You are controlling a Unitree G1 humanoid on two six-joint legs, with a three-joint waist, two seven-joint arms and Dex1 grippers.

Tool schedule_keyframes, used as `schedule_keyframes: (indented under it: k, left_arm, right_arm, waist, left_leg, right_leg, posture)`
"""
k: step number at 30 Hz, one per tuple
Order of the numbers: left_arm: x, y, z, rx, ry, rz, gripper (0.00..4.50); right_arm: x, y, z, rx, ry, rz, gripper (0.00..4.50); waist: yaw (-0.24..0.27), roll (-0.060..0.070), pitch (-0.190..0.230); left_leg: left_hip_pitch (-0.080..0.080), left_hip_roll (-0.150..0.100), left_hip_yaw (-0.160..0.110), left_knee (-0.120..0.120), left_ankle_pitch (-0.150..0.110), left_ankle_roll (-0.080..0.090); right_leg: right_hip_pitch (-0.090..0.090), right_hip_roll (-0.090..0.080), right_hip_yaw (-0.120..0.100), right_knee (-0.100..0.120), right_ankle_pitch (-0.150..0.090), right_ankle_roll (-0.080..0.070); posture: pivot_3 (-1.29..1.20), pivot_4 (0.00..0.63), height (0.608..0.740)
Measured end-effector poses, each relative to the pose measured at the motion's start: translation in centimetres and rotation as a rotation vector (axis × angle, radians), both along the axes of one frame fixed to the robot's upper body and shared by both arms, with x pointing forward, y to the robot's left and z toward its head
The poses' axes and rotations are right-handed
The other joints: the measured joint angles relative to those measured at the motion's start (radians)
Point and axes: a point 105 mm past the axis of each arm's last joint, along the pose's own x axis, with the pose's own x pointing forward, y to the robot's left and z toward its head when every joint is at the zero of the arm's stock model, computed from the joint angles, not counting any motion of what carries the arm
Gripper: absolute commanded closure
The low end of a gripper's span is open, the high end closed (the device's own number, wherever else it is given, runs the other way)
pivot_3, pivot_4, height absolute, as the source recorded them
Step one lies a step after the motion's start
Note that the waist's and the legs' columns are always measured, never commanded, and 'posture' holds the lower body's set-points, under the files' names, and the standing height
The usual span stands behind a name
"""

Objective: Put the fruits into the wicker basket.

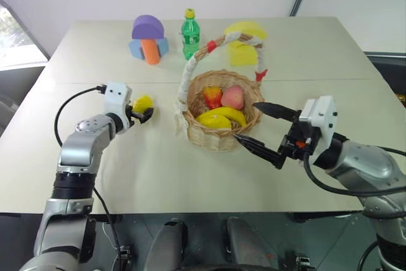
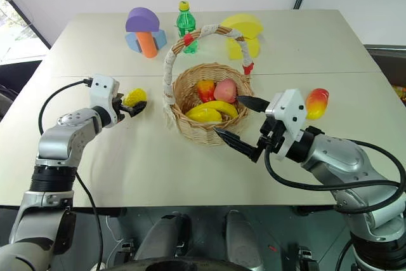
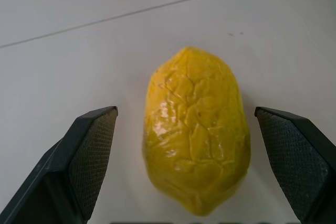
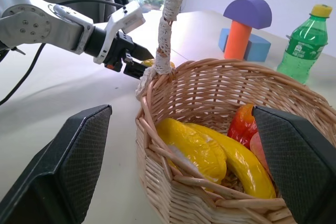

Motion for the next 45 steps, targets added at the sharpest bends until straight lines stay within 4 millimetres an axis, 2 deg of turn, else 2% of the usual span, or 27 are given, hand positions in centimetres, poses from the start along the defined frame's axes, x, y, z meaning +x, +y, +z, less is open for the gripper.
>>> schedule_keyframes:
  k: [2,3,4,6,8,12,14,16,18,20,22,24,27,30,32,34,35,37,38,41,43,45]
  left_arm:
    - [0.1,-0.2,-0.3,-0.008,0.014,0.000,0.85]
    - [0.2,-0.2,-0.4,-0.008,0.017,0.002,1.28]
    - [0.3,-0.1,-0.4,-0.005,0.016,0.008,1.99]
    - [0.4,-0.3,-0.1,-0.012,0.003,0.008,2.61]
    - [0.5,-0.1,0.0,-0.007,-0.004,0.015,2.66]
    - [-0.4,1.6,1.3,0.010,-0.062,0.026,2.66]
    - [-2.4,2.1,2.6,-0.015,-0.123,-0.069,2.66]
    - [-4.7,1.6,4.2,-0.070,-0.169,-0.206,2.66]
    - [-7.3,0.0,6.1,-0.152,-0.181,-0.371,2.66]
    - [-9.2,-2.5,8.2,-0.211,-0.210,-0.527,2.66]
    - [-10.5,-4.8,9.5,-0.226,-0.224,-0.640,2.66]
    - [-11.2,-7.1,10.0,-0.215,-0.211,-0.725,2.66]
    - [-11.3,-11.7,9.9,-0.171,-0.206,-0.829,2.66]
    - [-10.4,-14.2,9.1,-0.070,-0.211,-0.839,2.66]
    - [-8.8,-15.4,9.1,-0.071,-0.227,-0.787,2.66]
    - [-7.6,-16.0,9.1,-0.079,-0.228,-0.736,1.62]
    - [-7.4,-16.2,9.0,-0.075,-0.226,-0.725,1.26]
    - [-7.2,-16.6,8.6,-0.086,-0.211,-0.717,0.19]
    - [-7.2,-16.8,8.4,-0.089,-0.207,-0.719,0.06]
    - [-7.1,-16.8,8.2,-0.089,-0.203,-0.726,0.06]
    - [-7.2,-16.6,8.1,-0.106,-0.205,-0.739,0.06]
    - [-7.6,-16.5,8.2,-0.131,-0.223,-0.770,0.06]
  right_arm:
    - [0.1,0.0,0.0,-0.002,-0.014,-0.008,0.00]
    - [0.2,-0.1,0.0,-0.003,-0.018,-0.012,0.00]
    - [0.3,-0.2,0.0,-0.002,-0.021,-0.018,0.00]
    - [0.4,-0.2,0.0,-0.002,-0.022,-0.023,0.00]
    - [0.4,-0.1,-0.1,-0.005,-0.023,-0.022,0.00]
    - [0.4,-0.2,-0.3,-0.010,-0.025,-0.027,0.00]
    - [0.5,-0.7,-0.5,-0.016,-0.024,-0.040,0.00]
    - [1.0,-1.6,-0.6,-0.027,-0.021,-0.070,0.00]
    - [1.5,-2.3,-0.6,-0.040,-0.021,-0.089,0.00]
    - [1.9,-2.8,-0.5,-0.043,-0.029,-0.096,0.00]
    - [2.2,-3.0,-0.4,-0.045,-0.040,-0.097,0.00]
    - [2.5,-3.2,-0.5,-0.050,-0.041,-0.103,0.00]
    - [2.9,-3.4,-0.2,-0.053,-0.057,-0.116,0.00]
    - [3.1,-3.6,0.0,-0.056,-0.069,-0.129,0.00]
    - [3.1,-3.8,0.0,-0.057,-0.070,-0.145,0.00]
    - [3.2,-4.0,-0.1,-0.057,-0.068,-0.161,0.00]
    - [3.2,-4.1,-0.2,-0.055,-0.065,-0.172,0.00]
    - [3.2,-4.6,-0.3,-0.046,-0.058,-0.212,0.00]
    - [3.3,-4.8,-0.3,-0.040,-0.054,-0.230,0.00]
    - [4.1,-6.3,0.4,0.027,-0.051,-0.339,0.00]
    - [4.9,-7.8,0.4,0.034,-0.036,-0.431,0.00]
    - [5.9,-9.9,-0.5,0.030,0.006,-0.549,0.00]
  waist:
    - [-0.001,0.000,0.000]
    - [-0.002,0.000,0.000]
    - [-0.001,0.000,0.000]
    - [0.000,0.000,0.000]
    - [0.000,0.000,0.000]
    - [-0.006,0.000,0.000]
    - [-0.009,0.000,0.000]
    - [-0.003,0.000,0.000]
    - [0.004,0.000,0.000]
    - [0.015,0.000,0.000]
    - [0.019,0.000,0.000]
    - [0.021,0.000,0.000]
    - [0.023,-0.001,0.000]
    - [0.018,-0.001,0.000]
    - [0.016,-0.001,0.000]
    - [0.013,-0.001,0.000]
    - [0.011,-0.001,0.000]
    - [0.009,-0.001,0.000]
    - [0.008,-0.001,0.000]
    - [0.001,-0.001,0.000]
    - [-0.001,-0.001,0.000]
    - [-0.001,-0.001,0.000]
  left_leg:
    - [0.000,0.000,0.000,0.000,0.000,0.000]
    - [0.000,0.000,0.000,0.000,0.000,0.000]
    - [0.000,0.000,0.000,0.000,0.000,0.000]
    - [0.000,0.000,0.000,0.000,0.000,0.000]
    - [0.000,0.000,0.000,0.000,0.000,0.000]
    - [0.000,0.001,0.000,0.000,0.000,0.000]
    - [0.000,0.001,0.000,-0.001,0.000,0.000]
    - [0.000,0.001,0.000,-0.001,0.000,0.000]
    - [-0.001,0.001,0.000,-0.001,0.000,-0.001]
    - [-0.001,0.000,0.000,0.000,0.000,-0.001]
    - [0.000,0.000,0.000,0.000,0.000,0.000]
    - [0.000,0.000,0.000,0.000,0.000,0.000]
    - [0.000,-0.001,-0.001,0.000,0.000,0.000]
    - [0.000,0.000,0.000,0.000,0.000,0.000]
    - [0.000,0.000,0.000,0.000,0.000,0.000]
    - [0.000,0.001,0.000,0.000,0.000,0.000]
    - [0.000,0.001,0.000,0.000,0.000,0.000]
    - [0.000,0.001,0.000,0.000,0.000,0.000]
    - [0.000,0.001,0.000,0.000,0.000,0.000]
    - [0.000,0.000,0.000,0.001,0.000,0.000]
    - [0.000,0.001,0.000,0.001,0.000,0.000]
    - [0.000,0.001,0.000,0.001,0.000,0.000]
  right_leg:
    - [0.000,0.000,0.000,0.000,0.000,0.000]
    - [0.000,0.000,0.000,0.000,0.000,0.000]
    - [0.000,0.000,0.000,0.000,0.000,0.000]
    - [0.000,0.000,0.000,0.000,0.000,0.000]
    - [0.000,0.000,0.000,0.000,0.000,0.000]
    - [-0.001,0.000,0.001,0.000,0.000,0.000]
    - [-0.002,0.000,0.001,0.000,0.000,0.000]
    - [-0.001,-0.001,0.001,-0.001,0.000,0.000]
    - [0.001,-0.003,-0.001,-0.002,0.000,0.000]
    - [0.002,-0.004,-0.002,-0.003,0.000,0.000]
    - [0.003,-0.004,-0.002,-0.003,0.000,0.000]
    - [0.003,-0.003,-0.002,-0.003,0.000,0.000]
    - [0.003,-0.002,-0.002,-0.003,0.000,0.000]
    - [0.002,0.000,-0.001,-0.003,0.000,0.000]
    - [0.002,0.001,-0.001,-0.003,0.000,0.000]
    - [0.002,0.002,-0.001,-0.003,0.000,0.000]
    - [0.002,0.002,-0.001,-0.002,0.000,0.000]
    - [0.002,0.002,-0.001,-0.002,0.000,0.000]
    - [0.002,0.002,-0.001,-0.002,0.000,0.000]
    - [0.002,0.001,0.000,-0.002,0.000,0.000]
    - [0.002,0.001,0.000,-0.002,0.000,0.000]
    - [0.002,0.001,0.000,-0.002,0.000,0.000]
  posture:
    - [0.00,0.150,0.740]
    - [0.00,0.150,0.740]
    - [0.00,0.150,0.740]
    - [0.00,0.150,0.740]
    - [0.00,0.150,0.740]
    - [0.00,0.150,0.740]
    - [0.00,0.150,0.740]
    - [0.00,0.150,0.740]
    - [0.00,0.150,0.740]
    - [0.00,0.150,0.740]
    - [0.00,0.150,0.740]
    - [0.00,0.150,0.740]
    - [0.00,0.150,0.740]
    - [0.00,0.150,0.740]
    - [0.00,0.150,0.740]
    - [0.00,0.150,0.740]
    - [0.00,0.150,0.740]
    - [0.00,0.150,0.740]
    - [0.00,0.150,0.740]
    - [0.00,0.150,0.740]
    - [0.00,0.150,0.740]
    - [0.00,0.150,0.740]
